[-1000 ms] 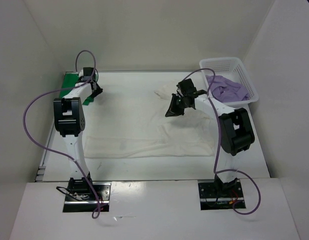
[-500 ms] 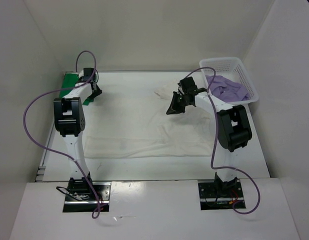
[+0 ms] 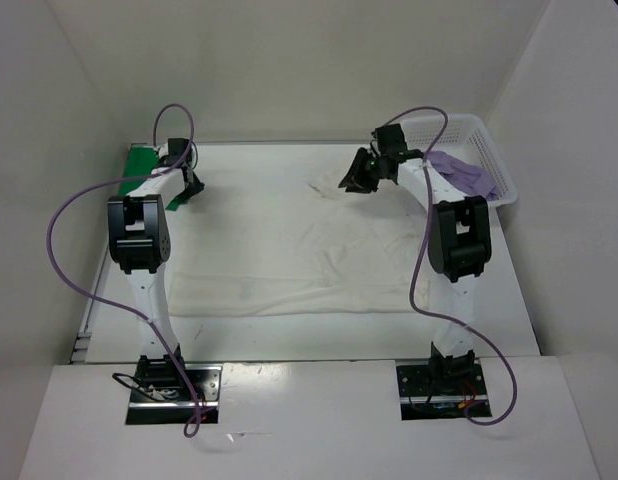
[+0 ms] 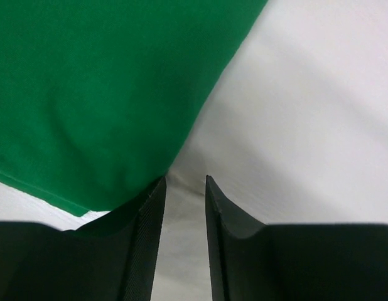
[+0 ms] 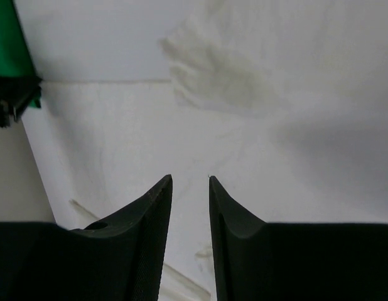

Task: Fold and stack the t-shirts
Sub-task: Grap the side of the flattened tshirt furthest away from the robot with both arms

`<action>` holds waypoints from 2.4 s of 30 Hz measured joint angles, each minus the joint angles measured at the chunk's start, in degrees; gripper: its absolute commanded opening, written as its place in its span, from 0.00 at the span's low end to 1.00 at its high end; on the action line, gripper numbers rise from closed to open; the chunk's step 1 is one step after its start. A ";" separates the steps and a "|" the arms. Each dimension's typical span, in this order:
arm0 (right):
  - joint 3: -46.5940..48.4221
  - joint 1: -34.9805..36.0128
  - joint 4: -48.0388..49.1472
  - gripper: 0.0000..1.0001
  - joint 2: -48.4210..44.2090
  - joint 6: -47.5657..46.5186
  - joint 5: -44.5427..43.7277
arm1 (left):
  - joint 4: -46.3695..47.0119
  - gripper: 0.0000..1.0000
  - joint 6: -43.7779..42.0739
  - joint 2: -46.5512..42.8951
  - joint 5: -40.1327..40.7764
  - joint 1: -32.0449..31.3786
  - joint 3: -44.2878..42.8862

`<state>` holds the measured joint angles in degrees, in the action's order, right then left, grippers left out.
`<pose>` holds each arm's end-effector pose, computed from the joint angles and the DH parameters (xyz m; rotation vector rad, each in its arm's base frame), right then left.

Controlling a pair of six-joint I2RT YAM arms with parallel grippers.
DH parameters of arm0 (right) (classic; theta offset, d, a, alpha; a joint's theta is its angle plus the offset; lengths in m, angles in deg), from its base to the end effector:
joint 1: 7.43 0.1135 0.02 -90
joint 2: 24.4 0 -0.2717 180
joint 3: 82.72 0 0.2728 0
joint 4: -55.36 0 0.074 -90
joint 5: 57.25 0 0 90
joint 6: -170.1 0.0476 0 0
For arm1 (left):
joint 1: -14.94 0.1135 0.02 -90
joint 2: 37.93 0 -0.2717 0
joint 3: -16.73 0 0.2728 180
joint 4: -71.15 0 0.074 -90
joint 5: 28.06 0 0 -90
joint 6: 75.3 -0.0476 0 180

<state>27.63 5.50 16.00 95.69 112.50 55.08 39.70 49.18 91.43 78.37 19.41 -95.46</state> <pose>0.4856 0.1300 0.2132 0.2421 2.5026 0.8170 0.5294 0.0549 0.1533 -0.9131 2.1940 0.0989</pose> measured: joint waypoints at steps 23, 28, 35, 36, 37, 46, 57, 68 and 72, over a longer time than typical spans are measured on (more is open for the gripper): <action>58.34 -3.06 -11.08 0.63 39.56 -4.90 -19.32 | 1.25 0.00 1.42 -3.87 -3.32 0.22 5.44; 59.63 -3.06 -8.50 0.63 42.51 -5.29 -20.65 | 1.27 0.00 1.99 -5.51 -5.35 0.20 7.28; 59.98 -3.06 -4.72 0.51 43.82 -4.11 -19.91 | 1.53 0.00 2.01 -5.60 -6.93 -0.13 7.98; 60.11 -3.06 -4.11 0.49 44.19 -3.72 -19.61 | 1.68 0.00 2.01 -5.60 -7.10 -0.20 7.98; 60.52 -3.04 -3.52 0.49 44.72 -3.28 -19.26 | 1.77 0.00 2.01 -5.60 -7.30 -0.26 7.98; 61.86 -2.95 -1.66 0.25 46.38 -0.46 -17.05 | 2.08 0.00 2.01 -5.60 -8.31 -0.63 7.98; 64.98 -2.95 -3.74 0.00 47.43 1.99 -15.41 | 2.05 0.00 2.01 -5.86 -8.68 -0.63 7.98; 65.77 -2.95 -18.62 0.00 38.84 -2.97 -13.31 | 2.49 0.00 1.81 -16.24 -8.57 -0.63 13.94; 56.54 -2.95 -22.69 0.00 27.78 -5.05 -14.25 | 2.54 0.00 1.64 -21.57 -8.50 -0.48 17.86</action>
<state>84.17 2.55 -6.69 123.47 107.45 40.82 42.24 50.82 69.86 69.86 18.93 -77.61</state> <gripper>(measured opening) 0.004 0.003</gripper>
